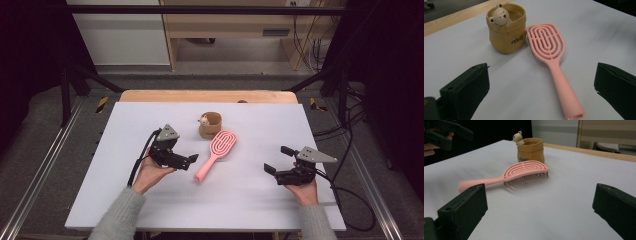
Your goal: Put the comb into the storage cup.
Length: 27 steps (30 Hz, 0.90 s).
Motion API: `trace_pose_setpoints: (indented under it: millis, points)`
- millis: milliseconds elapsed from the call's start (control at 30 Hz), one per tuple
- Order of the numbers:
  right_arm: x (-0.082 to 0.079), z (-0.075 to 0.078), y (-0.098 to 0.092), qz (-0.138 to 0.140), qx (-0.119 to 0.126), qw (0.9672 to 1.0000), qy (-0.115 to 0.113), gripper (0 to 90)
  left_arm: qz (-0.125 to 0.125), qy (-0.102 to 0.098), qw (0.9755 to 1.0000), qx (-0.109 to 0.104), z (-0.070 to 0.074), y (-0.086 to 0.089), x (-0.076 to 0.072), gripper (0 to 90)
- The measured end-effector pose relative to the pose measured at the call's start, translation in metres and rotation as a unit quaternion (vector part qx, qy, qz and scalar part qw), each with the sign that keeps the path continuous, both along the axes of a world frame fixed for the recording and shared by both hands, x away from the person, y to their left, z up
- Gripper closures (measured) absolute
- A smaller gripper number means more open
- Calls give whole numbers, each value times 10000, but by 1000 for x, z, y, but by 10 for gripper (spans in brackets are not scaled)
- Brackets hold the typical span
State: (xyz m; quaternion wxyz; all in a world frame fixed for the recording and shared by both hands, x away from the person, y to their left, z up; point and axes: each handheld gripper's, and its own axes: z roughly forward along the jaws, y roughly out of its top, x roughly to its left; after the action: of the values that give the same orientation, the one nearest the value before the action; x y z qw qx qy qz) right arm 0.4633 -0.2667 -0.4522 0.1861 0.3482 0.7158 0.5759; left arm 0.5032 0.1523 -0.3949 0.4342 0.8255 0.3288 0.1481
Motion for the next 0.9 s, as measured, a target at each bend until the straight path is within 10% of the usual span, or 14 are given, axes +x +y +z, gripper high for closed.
trace_pose_setpoints:
  millis: [900]
  points:
    - [1,-1,1,22,-35,10000,35,3,-45,163,9996,215,-1,-33,15,0]
